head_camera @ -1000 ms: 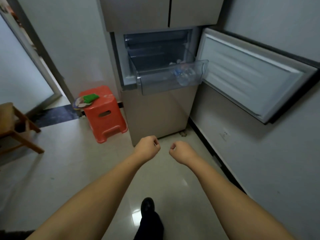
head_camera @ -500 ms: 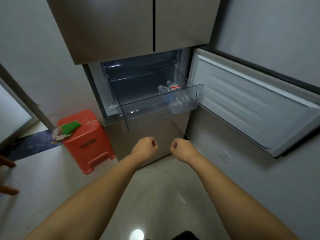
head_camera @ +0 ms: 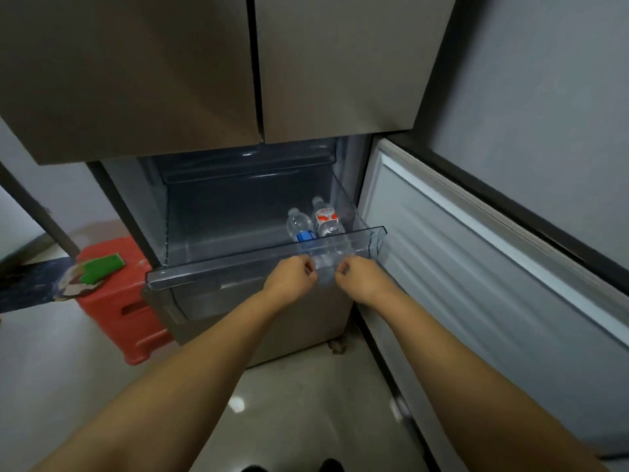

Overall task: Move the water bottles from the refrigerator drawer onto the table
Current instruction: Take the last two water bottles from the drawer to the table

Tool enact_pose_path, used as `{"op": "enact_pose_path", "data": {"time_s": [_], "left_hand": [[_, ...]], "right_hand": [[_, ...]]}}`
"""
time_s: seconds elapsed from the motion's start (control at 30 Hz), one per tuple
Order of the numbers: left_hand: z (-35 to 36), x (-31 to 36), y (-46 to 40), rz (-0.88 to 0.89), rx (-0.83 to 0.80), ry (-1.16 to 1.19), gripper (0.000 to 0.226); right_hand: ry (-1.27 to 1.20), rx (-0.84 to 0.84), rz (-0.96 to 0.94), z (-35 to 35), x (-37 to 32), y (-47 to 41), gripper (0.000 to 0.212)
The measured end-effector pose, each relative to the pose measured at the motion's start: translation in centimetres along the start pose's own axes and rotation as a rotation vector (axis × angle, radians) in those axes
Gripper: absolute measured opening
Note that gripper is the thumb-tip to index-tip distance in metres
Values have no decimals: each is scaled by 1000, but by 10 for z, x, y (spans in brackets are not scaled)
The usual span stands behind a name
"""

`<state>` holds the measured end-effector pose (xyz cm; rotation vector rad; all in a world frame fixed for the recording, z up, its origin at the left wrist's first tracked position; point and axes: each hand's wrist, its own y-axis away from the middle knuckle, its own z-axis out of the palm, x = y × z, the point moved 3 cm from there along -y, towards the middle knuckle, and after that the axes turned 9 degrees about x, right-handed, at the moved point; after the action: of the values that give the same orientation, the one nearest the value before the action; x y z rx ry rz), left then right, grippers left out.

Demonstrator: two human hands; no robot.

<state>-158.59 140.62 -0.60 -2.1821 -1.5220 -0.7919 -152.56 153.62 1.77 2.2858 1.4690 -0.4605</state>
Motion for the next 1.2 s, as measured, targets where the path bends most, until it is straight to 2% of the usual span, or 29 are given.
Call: {"op": "enact_pose_path", "data": {"time_s": [0.3,0.37,0.47,0.53,0.67,0.7,0.77,0.87,1.0,1.1,1.2], "left_hand": [[-10,38,-92,-72,164,137,15],[-4,31,-115,-119,136,141,14],[13,16,-149,-227,13,67,16],[30,-3,-164,-336,-71,21,31],[61,-38,-195,-561,-152,14,54],[66,-43,-197,-613,-173,29,67],[72,-47,-197,-677,-230,61,102],[79,-46,-194,-734,-280,97,124],[72,-43,-201,-800,-308,235,119],[59,-54,-202,-767,-282,205,117],[47,-75,-203,-752,-214,174,114]], "right_hand": [[8,58,-83,-31,-11,-93,29],[-21,94,-80,-31,-14,-116,30],[-16,86,-36,-28,-13,-151,28],[-3,4,8,-16,-9,-170,33],[-34,-158,202,28,-2,-209,61],[17,-191,241,38,-3,-214,63],[123,-191,254,50,-7,-225,74],[221,-176,285,57,-12,-236,93],[258,-192,300,63,-15,-246,99],[228,-200,314,71,-12,-245,95],[103,-255,381,79,-5,-243,103]]}}
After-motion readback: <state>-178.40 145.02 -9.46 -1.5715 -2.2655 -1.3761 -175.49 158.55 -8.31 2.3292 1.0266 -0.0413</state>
